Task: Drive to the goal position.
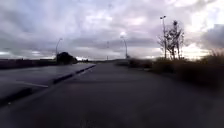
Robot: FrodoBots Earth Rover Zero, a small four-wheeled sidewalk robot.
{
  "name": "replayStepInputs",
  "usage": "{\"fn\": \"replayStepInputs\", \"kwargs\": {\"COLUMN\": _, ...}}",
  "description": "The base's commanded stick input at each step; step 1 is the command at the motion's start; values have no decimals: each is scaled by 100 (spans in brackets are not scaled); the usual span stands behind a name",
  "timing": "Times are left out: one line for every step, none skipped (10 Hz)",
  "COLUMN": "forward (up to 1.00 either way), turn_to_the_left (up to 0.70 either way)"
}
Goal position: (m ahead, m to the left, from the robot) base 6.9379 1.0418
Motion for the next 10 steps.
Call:
{"fn": "replayStepInputs", "kwargs": {"forward": 70, "turn_to_the_left": 0}}
{"fn": "replayStepInputs", "kwargs": {"forward": 70, "turn_to_the_left": 0}}
{"fn": "replayStepInputs", "kwargs": {"forward": 70, "turn_to_the_left": 0}}
{"fn": "replayStepInputs", "kwargs": {"forward": 70, "turn_to_the_left": 0}}
{"fn": "replayStepInputs", "kwargs": {"forward": 70, "turn_to_the_left": 0}}
{"fn": "replayStepInputs", "kwargs": {"forward": 70, "turn_to_the_left": 0}}
{"fn": "replayStepInputs", "kwargs": {"forward": 70, "turn_to_the_left": 0}}
{"fn": "replayStepInputs", "kwargs": {"forward": 70, "turn_to_the_left": 0}}
{"fn": "replayStepInputs", "kwargs": {"forward": 70, "turn_to_the_left": 0}}
{"fn": "replayStepInputs", "kwargs": {"forward": 70, "turn_to_the_left": 0}}
